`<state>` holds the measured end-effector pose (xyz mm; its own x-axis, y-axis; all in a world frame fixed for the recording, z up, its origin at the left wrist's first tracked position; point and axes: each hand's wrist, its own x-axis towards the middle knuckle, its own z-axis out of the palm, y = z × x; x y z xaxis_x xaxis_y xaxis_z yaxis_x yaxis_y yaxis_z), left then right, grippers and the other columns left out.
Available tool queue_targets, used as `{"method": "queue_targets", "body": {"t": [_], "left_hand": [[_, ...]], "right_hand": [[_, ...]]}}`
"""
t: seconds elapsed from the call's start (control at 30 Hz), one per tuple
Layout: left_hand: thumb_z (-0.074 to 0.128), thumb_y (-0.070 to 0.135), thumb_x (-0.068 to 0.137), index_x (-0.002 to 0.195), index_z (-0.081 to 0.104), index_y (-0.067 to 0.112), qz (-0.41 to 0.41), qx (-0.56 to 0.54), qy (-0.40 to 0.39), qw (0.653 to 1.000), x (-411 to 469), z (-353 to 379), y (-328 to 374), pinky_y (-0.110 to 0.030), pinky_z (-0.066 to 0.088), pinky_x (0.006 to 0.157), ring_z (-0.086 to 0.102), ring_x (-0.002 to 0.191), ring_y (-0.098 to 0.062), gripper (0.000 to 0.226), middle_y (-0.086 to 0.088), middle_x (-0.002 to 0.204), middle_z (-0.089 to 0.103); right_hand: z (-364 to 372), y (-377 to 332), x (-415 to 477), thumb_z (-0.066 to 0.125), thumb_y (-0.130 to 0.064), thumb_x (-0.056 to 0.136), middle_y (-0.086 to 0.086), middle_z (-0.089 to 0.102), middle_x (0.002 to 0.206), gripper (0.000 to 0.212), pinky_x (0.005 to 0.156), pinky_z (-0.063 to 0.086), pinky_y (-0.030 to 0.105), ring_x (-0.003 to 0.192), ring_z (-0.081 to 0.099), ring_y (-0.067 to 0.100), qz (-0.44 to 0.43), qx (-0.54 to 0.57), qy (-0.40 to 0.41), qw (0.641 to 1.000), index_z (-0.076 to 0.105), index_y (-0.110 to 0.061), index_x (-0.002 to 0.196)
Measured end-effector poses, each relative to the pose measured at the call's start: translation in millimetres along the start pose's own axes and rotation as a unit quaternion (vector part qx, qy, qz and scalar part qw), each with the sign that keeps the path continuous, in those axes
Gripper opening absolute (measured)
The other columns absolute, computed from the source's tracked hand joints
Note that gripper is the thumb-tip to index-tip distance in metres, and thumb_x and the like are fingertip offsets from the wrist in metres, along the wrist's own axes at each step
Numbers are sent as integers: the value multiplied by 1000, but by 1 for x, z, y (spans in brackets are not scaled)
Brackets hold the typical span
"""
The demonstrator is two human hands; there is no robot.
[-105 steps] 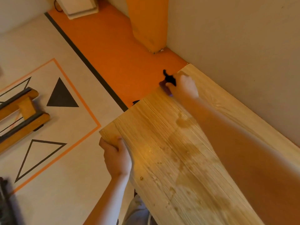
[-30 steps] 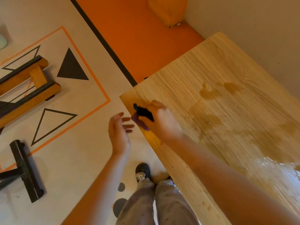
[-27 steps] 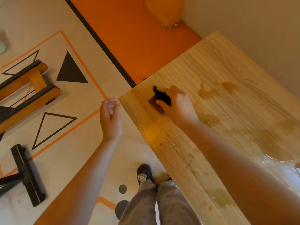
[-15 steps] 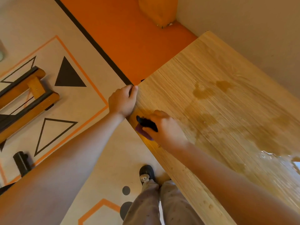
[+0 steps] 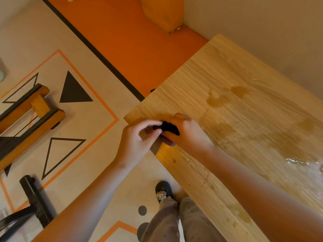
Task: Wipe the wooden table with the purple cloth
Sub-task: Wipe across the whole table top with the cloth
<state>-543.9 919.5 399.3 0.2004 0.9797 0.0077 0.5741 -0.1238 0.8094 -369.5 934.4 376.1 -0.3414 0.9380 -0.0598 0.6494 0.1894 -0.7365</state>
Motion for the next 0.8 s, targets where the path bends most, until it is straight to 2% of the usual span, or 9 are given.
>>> {"method": "queue_targets", "body": {"t": [0.13, 0.23, 0.33, 0.43, 0.5, 0.63, 0.7, 0.8], "left_hand": [[73, 10, 83, 90, 72, 10, -6, 9, 64, 998, -17, 10, -10, -19, 50, 73, 63, 81, -8, 7, 6, 87, 69], [71, 19, 85, 89, 71, 9, 15, 17, 95, 995, -21, 17, -14, -24, 50, 76, 62, 86, -12, 11, 2, 89, 68], [62, 21, 89, 101, 73, 11, 55, 65, 101, 991, -20, 20, -14, -15, 43, 83, 55, 97, -12, 19, 2, 100, 63], [57, 11, 90, 104, 73, 9, 74, 62, 108, 989, -22, 21, -16, -11, 39, 83, 48, 99, -13, 21, -3, 104, 57], [57, 5, 88, 101, 74, 9, 67, 58, 103, 991, -26, 21, -20, -13, 38, 86, 48, 102, -16, 22, -3, 108, 56], [57, 8, 88, 93, 73, 13, 51, 112, 103, 987, -19, 12, -32, -29, 40, 93, 46, 111, -16, 18, -2, 116, 57], [54, 18, 91, 102, 68, 12, 27, 144, 121, 982, -2, 5, -39, -34, 39, 98, 45, 116, -19, 19, -4, 122, 55], [50, 29, 94, 124, 55, 9, -35, 144, 118, 982, 31, -2, -49, -29, 35, 101, 45, 122, -22, 37, -8, 130, 53]], "right_hand": [[-2, -1, -1, 61, -31, 89, -6, 45, 88, 24, 67, 41, 26, 85, 43, 11, -4, -23, -3, 1000, 64, -15, 106], [-4, 0, -4, 62, -38, 88, -6, 45, 89, 30, 69, 39, 25, 86, 40, 9, -10, -23, -9, 1000, 63, -14, 106], [-3, 3, -6, 64, -48, 81, -2, 51, 91, 44, 67, 42, 26, 87, 46, 13, 1, -19, -14, 1000, 63, -12, 107], [4, 1, -4, 61, -54, 79, 1, 54, 89, 49, 65, 39, 25, 86, 50, 16, 14, -39, 19, 999, 65, -9, 98], [8, -2, -3, 61, -52, 81, 2, 55, 89, 47, 65, 34, 23, 85, 47, 14, 19, -53, 50, 997, 65, -8, 98], [8, -6, -1, 62, -34, 87, 4, 58, 94, 31, 68, 41, 27, 91, 52, 21, 7, -60, 49, 997, 65, -10, 107], [5, -5, 2, 62, -29, 88, 5, 58, 92, 27, 66, 41, 28, 89, 53, 22, 7, -62, 52, 997, 65, -8, 105], [9, -8, -3, 62, -25, 88, 6, 57, 92, 24, 65, 39, 27, 87, 52, 22, -18, -59, 49, 997, 65, -7, 102]]}}
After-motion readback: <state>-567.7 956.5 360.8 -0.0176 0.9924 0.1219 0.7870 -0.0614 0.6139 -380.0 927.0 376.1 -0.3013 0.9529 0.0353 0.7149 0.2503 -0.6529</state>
